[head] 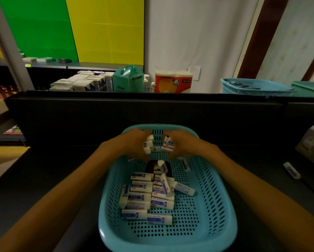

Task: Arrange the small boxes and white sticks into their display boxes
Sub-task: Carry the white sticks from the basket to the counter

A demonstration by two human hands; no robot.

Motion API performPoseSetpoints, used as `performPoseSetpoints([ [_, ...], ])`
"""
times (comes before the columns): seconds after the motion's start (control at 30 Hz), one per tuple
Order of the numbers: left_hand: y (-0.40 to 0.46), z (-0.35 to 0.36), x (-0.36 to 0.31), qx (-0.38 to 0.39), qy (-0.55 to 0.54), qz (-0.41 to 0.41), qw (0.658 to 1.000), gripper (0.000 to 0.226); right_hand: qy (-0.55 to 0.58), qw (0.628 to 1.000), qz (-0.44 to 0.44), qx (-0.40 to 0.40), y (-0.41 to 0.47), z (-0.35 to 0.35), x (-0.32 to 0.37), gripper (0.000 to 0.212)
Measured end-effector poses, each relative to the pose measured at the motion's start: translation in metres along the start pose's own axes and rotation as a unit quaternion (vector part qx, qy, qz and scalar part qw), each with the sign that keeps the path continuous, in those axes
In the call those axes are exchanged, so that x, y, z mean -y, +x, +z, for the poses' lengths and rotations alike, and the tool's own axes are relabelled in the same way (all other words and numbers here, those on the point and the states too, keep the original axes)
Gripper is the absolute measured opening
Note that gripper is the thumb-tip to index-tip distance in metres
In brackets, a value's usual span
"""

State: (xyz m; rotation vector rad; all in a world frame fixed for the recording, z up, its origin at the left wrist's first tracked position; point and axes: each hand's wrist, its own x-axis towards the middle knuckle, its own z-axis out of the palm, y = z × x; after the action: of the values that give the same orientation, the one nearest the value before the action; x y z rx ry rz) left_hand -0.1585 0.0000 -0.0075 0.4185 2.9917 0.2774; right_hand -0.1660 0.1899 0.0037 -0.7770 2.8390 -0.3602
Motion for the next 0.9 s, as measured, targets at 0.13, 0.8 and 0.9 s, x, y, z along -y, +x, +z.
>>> performPoseSetpoints([
  [0.13,-0.008,0.000,-0.002,-0.013,-0.002,0.013,1.000,0.064,-0.019,0.999,0.012,0.027,-0.004,0.003,0.008,0.062],
  [0.8,-0.040,-0.041,-0.113,-0.079,0.017,0.133,0.988,0.056,0.072,0.986,0.044,-0.142,-0.143,-0.069,-0.030,0.046],
  [0.9,-0.035,-0.043,-0.165,-0.071,0.027,0.157,0.985,0.060,0.055,0.982,0.058,-0.172,-0.185,-0.080,-0.063,0.049],
])
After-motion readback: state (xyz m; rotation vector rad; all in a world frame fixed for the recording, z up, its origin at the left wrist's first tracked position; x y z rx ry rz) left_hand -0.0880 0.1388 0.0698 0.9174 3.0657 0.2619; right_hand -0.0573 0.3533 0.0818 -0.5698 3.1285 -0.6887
